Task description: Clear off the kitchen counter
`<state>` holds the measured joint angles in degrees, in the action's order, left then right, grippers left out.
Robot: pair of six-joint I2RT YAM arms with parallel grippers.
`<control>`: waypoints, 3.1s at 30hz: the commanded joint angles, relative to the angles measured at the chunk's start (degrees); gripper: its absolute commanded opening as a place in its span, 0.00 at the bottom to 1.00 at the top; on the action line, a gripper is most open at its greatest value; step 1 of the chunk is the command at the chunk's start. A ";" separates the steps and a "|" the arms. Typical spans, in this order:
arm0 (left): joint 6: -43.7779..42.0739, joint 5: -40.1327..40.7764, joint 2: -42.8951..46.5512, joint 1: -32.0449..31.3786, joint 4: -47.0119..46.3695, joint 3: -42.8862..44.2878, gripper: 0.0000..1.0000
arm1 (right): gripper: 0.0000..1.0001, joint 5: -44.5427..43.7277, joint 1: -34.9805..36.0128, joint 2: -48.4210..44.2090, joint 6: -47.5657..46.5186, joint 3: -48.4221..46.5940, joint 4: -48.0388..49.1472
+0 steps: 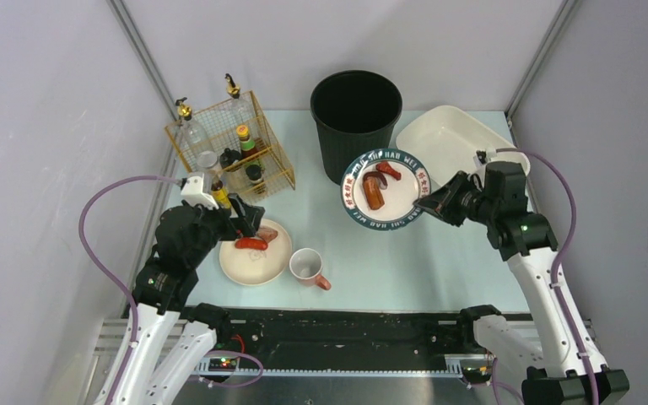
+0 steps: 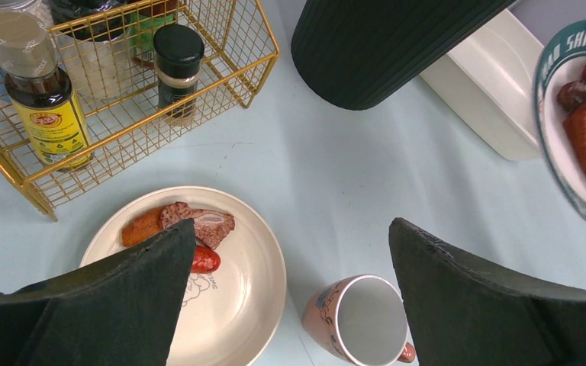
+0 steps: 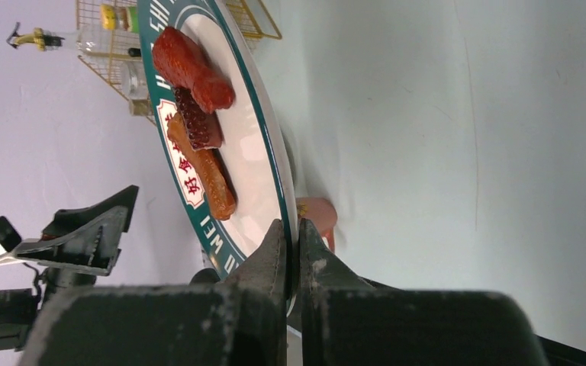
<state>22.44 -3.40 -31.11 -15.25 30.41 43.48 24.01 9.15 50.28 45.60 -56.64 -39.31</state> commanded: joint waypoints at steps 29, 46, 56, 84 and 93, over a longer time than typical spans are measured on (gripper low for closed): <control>0.94 -4.87 -1.47 4.42 -3.16 -0.50 1.00 | 0.00 -7.69 -2.74 45.16 2.33 -61.58 1.03; 1.28 -6.15 -1.67 5.78 -3.50 -0.85 1.00 | 0.00 -24.84 5.15 60.52 -14.34 -78.55 0.32; 1.37 -6.63 -1.45 6.10 -3.55 -1.04 1.00 | 0.00 -38.10 11.72 58.38 -34.48 -72.77 6.98; 1.55 -7.19 -1.71 6.68 -3.75 -1.25 1.00 | 0.00 -66.14 17.35 39.83 -51.53 -55.74 31.57; 1.66 -7.58 -2.45 6.97 -3.83 -1.15 1.00 | 0.00 -53.44 -1.62 35.87 -28.99 -54.24 12.37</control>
<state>23.53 -9.47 -33.28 -9.02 28.36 42.85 -36.47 14.31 89.27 2.83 -109.75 -19.57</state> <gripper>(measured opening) 0.996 0.037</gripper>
